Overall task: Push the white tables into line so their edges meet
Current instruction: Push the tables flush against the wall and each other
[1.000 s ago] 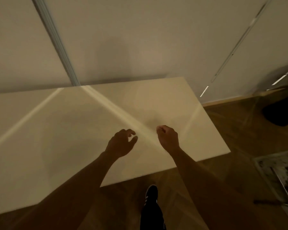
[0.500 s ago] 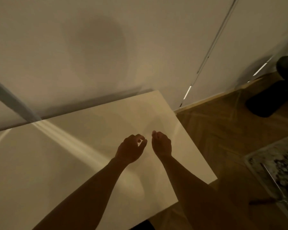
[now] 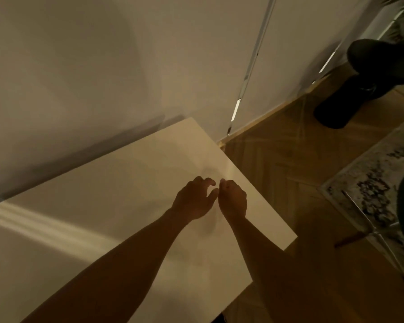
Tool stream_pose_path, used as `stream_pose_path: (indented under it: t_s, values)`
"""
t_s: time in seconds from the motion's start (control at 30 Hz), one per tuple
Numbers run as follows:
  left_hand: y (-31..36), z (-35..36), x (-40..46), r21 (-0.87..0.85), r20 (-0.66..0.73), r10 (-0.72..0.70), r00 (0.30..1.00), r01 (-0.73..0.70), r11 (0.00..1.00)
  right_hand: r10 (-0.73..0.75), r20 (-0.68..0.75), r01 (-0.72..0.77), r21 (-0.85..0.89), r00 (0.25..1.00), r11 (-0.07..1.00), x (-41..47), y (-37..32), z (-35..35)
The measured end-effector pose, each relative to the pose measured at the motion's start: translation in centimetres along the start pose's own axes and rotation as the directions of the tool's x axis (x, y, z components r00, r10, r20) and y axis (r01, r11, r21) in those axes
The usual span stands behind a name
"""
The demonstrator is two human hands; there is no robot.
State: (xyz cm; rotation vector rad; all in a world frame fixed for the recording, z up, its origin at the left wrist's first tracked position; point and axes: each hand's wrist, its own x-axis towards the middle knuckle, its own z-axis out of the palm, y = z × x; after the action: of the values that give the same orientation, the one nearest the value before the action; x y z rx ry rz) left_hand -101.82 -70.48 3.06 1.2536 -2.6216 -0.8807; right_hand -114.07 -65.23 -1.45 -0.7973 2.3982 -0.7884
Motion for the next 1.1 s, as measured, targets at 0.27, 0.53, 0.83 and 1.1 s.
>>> stream_pose_path:
  t_s: [0.27, 0.53, 0.83, 1.1]
  values:
    - [1.4, 3.2, 11.8, 0.227, 0.002, 0.209, 0.978, -0.204, 0.952, 0.005, -0.203, -0.029, -0.115, 0.979, 0.993, 7.0, 1.9, -0.1]
    - [-0.3, 6.7, 18.7, 0.498, 0.301, 0.349, 0.888, -0.458, 0.736, -0.017, -0.057, -0.007, -0.389, 0.998, 0.921, 10.4, 3.3, 1.3]
    - [-0.6, 6.2, 19.4, 0.46, 0.299, 0.265, 0.917, -0.381, 0.802, 0.081, -0.112, -0.122, -0.422, 0.99, 0.898, 10.3, 2.4, 2.6]
    - [-1.5, 6.2, 20.0, 0.468, 0.281, 0.302, 0.911, -0.405, 0.786, 0.14, -0.192, -0.197, -0.325, 0.971, 0.925, 10.6, 2.1, 3.2]
